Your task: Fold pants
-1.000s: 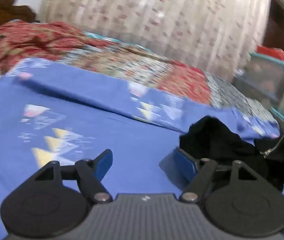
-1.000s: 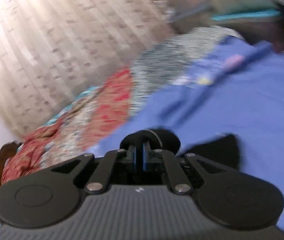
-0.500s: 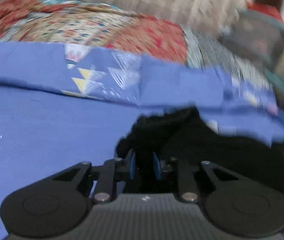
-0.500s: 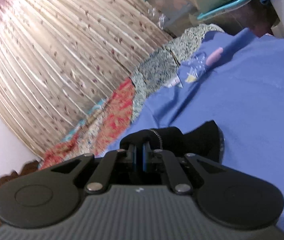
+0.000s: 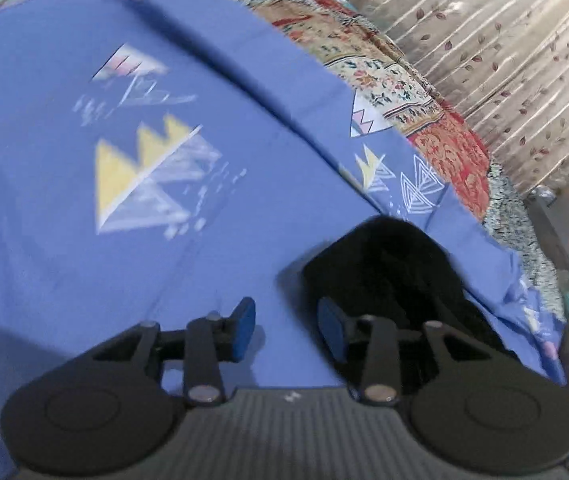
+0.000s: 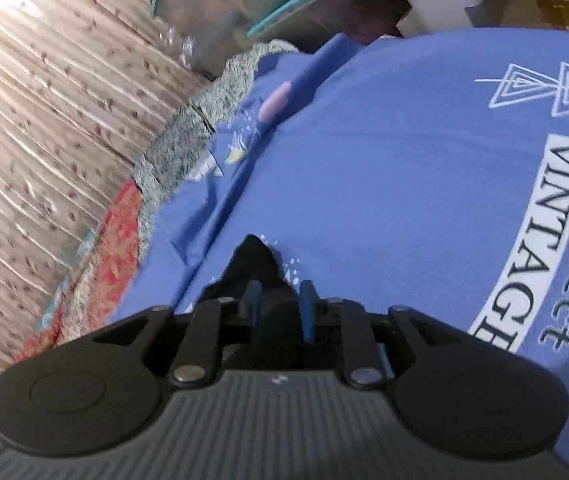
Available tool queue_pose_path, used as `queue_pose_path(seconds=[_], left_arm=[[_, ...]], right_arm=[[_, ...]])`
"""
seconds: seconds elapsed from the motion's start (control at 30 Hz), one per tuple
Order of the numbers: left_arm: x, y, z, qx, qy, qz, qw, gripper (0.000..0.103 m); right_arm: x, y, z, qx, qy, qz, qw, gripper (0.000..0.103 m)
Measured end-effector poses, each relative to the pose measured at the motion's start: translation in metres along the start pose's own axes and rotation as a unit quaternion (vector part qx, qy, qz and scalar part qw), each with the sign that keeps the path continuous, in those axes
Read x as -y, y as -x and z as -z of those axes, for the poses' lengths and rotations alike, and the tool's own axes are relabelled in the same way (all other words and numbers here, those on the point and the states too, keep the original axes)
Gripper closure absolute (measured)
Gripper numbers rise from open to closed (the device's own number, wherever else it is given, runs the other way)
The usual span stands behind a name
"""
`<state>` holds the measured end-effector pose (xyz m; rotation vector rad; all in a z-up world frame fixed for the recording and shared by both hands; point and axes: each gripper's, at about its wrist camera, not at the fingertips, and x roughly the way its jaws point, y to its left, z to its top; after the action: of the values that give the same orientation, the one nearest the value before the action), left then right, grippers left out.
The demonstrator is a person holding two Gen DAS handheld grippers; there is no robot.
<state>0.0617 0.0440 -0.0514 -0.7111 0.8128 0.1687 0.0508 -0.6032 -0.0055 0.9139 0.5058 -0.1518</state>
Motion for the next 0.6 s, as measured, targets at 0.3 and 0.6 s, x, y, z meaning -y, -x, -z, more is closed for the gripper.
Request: queue_pose_path(seconds=[0.3,0.6], left_arm=[[0.026,0.026,0.015,-0.020,-0.049,0.099,0.9937,0.063],[0.015,0.057,0.000,-0.015,-0.036,0.141,0.9893,0.045]], right_arm=[[-0.146,-0.075,0.072,-0.126,0.287,-0.161,0.936,0.032],[-0.196,-0.236,0.141,-0.331,0.239,-0.131,0.904,0.085]])
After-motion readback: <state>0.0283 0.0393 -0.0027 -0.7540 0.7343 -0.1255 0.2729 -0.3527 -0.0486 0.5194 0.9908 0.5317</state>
